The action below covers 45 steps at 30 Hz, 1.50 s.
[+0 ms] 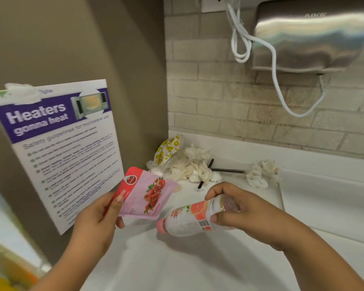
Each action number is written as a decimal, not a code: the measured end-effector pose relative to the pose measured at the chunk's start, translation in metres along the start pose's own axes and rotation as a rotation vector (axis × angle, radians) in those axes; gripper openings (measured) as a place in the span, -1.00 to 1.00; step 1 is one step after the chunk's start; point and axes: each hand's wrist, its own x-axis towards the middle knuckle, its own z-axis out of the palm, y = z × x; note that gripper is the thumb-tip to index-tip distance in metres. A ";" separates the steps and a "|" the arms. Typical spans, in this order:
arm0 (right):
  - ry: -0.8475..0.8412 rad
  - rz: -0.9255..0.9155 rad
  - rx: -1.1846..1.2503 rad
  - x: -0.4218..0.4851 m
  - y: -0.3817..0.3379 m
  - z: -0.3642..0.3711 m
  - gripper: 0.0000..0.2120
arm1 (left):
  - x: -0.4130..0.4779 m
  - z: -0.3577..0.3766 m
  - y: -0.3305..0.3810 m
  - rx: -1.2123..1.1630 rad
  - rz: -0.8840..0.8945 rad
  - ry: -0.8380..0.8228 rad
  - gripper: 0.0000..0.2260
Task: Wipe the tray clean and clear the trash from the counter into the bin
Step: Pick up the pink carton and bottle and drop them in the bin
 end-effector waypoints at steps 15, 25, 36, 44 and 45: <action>-0.296 0.017 -0.143 -0.025 -0.052 0.235 -0.68 | -0.103 -0.207 -0.129 0.165 0.202 0.038 -0.77; -0.499 0.164 -0.433 0.031 0.079 0.402 -0.69 | -0.179 -0.211 -0.294 0.533 -0.375 -0.120 -0.82; -0.599 0.180 -0.572 0.089 0.274 0.544 -0.66 | -0.227 -0.156 -0.473 0.692 -0.789 -0.334 -0.53; -0.568 0.071 -0.695 0.104 0.367 0.603 -0.61 | -0.275 -0.113 -0.582 0.732 -0.893 -0.425 -0.57; -0.582 0.063 -0.706 0.103 0.377 0.609 -0.61 | -0.281 -0.109 -0.591 0.724 -0.903 -0.432 -0.54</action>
